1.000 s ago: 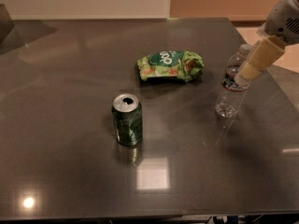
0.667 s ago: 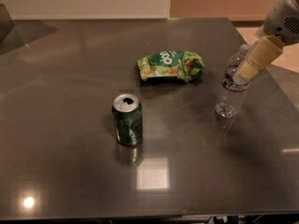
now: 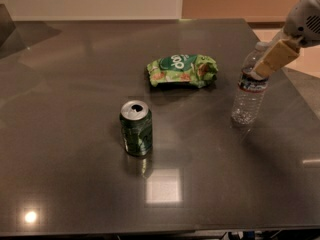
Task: Pick water bottle
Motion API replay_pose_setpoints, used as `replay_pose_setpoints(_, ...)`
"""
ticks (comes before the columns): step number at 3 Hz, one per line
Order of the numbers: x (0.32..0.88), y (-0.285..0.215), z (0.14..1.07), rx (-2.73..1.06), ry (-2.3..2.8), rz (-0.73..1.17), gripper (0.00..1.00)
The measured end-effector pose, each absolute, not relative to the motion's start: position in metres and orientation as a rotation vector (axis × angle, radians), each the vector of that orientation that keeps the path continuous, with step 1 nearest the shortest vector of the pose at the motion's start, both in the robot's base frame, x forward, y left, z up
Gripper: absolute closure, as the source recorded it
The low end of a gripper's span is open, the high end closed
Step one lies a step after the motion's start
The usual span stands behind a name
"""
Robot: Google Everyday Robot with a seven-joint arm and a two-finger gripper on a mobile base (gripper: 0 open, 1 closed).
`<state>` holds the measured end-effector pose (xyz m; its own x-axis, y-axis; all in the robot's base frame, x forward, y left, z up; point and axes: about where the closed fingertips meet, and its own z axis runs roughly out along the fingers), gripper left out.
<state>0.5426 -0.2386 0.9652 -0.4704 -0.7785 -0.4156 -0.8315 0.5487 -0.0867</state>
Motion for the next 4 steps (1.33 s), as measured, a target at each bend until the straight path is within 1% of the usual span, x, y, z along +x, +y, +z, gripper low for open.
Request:
replay_pose_setpoints(2,0.545,-0.23,0.958,-1.353,2.387,0.188,0.87)
replay_pose_setpoints(3,0.547,-0.21,0.965,-1.392,2.374,0.18,1.0)
replay_pose_setpoints(4,0.552,-0.191,0.98,-1.407,2.353,0.171,1.0)
